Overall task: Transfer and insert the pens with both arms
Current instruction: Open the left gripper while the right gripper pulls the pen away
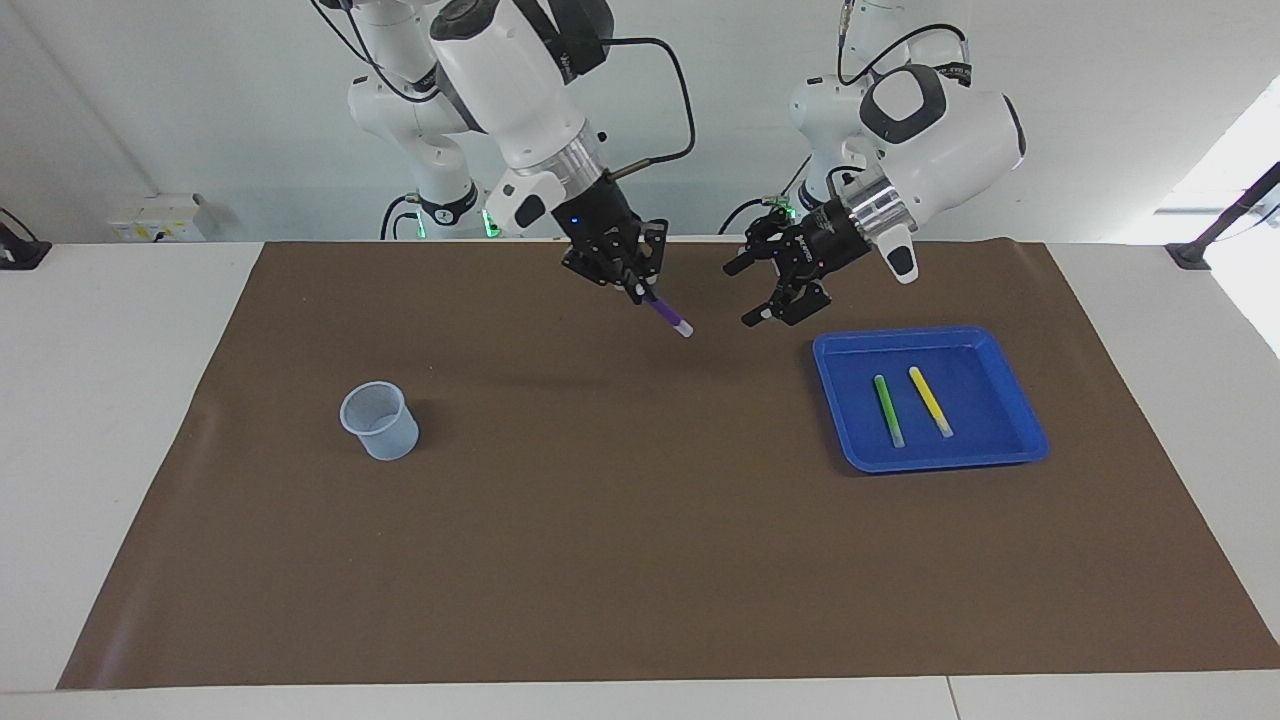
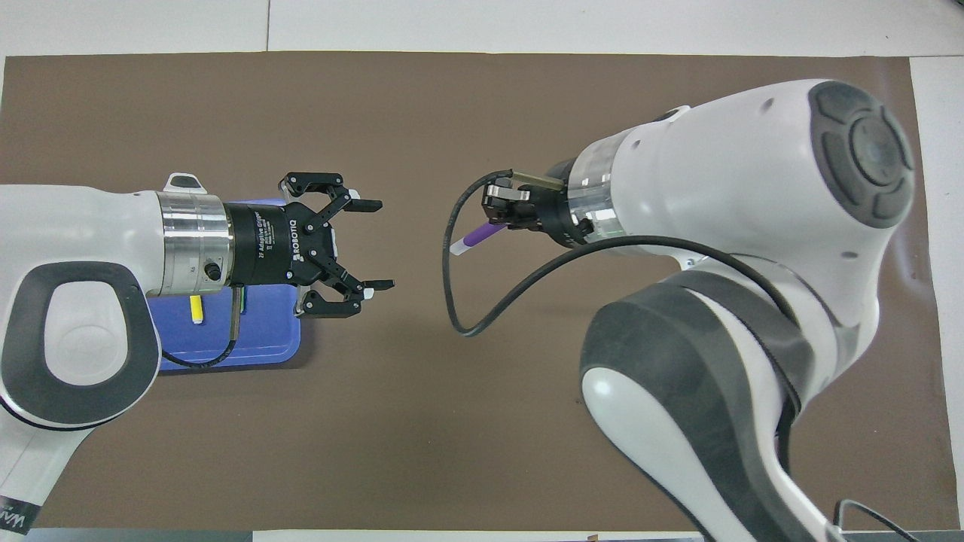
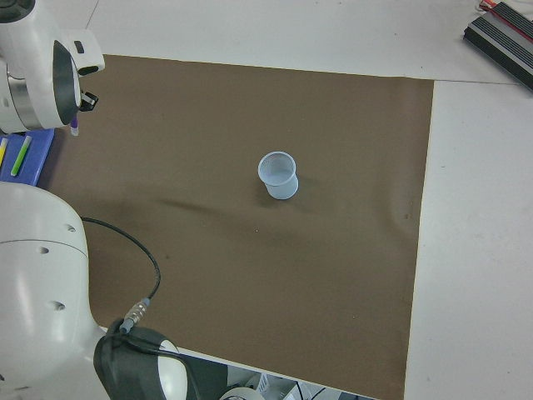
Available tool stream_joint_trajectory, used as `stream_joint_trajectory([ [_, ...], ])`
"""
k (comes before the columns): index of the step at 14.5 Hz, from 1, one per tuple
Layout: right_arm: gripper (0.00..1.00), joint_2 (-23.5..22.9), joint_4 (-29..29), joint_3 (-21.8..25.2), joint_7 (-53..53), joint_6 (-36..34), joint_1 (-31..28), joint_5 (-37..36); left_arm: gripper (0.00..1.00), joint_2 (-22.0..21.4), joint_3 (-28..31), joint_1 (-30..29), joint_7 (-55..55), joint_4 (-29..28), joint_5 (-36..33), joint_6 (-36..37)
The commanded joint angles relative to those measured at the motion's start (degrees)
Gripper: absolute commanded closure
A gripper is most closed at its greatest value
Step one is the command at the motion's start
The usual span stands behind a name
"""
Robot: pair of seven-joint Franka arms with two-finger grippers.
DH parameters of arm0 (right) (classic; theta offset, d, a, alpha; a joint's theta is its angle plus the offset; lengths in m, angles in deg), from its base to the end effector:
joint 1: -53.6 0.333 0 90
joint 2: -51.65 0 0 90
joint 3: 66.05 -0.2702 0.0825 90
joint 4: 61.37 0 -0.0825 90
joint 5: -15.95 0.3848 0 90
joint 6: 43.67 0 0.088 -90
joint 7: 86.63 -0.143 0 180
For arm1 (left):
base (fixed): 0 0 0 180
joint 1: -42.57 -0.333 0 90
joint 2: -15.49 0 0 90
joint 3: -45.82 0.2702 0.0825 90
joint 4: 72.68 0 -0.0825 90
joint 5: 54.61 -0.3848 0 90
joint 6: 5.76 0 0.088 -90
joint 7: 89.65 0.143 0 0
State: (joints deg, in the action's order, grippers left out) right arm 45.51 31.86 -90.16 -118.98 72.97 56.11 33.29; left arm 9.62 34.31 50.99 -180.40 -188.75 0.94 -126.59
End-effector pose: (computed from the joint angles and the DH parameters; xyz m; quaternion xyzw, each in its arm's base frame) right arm 0.5551 0.2975 0.5119 -0.9695 0.0989 -0.0513 0.2182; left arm 0.5123 -0.2560 0.4596 0.6051 0.6765 -0.2909 0.3024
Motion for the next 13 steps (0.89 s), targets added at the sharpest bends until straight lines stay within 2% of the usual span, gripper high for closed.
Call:
stream_joint_trajectory([
  [1, 1.0, 5.6, 7.6, 4.5, 6.2, 0.2, -0.5, -0.7, 0.0, -1.5, 0.3, -1.3, -0.4, -1.5, 0.5, -0.8],
  [7, 1.0, 10.9, 17.6, 15.3, 20.5, 0.3, -0.5, -6.9, 0.0, -1.4, 0.5, -2.7, 0.3, -1.5, -0.8, -0.1],
  [11, 1.0, 12.6, 21.5, 21.0, 28.5, 1.2, -0.5, -15.0, 0.0, -1.6, 0.4, -4.6, 6.6, -2.5, -3.8, 0.0],
  [13, 1.0, 12.6, 22.2, 21.9, 30.5, 2.0, -0.5, -20.9, 0.0, -1.9, 0.5, -5.2, 11.4, -2.8, -4.2, 0.9],
])
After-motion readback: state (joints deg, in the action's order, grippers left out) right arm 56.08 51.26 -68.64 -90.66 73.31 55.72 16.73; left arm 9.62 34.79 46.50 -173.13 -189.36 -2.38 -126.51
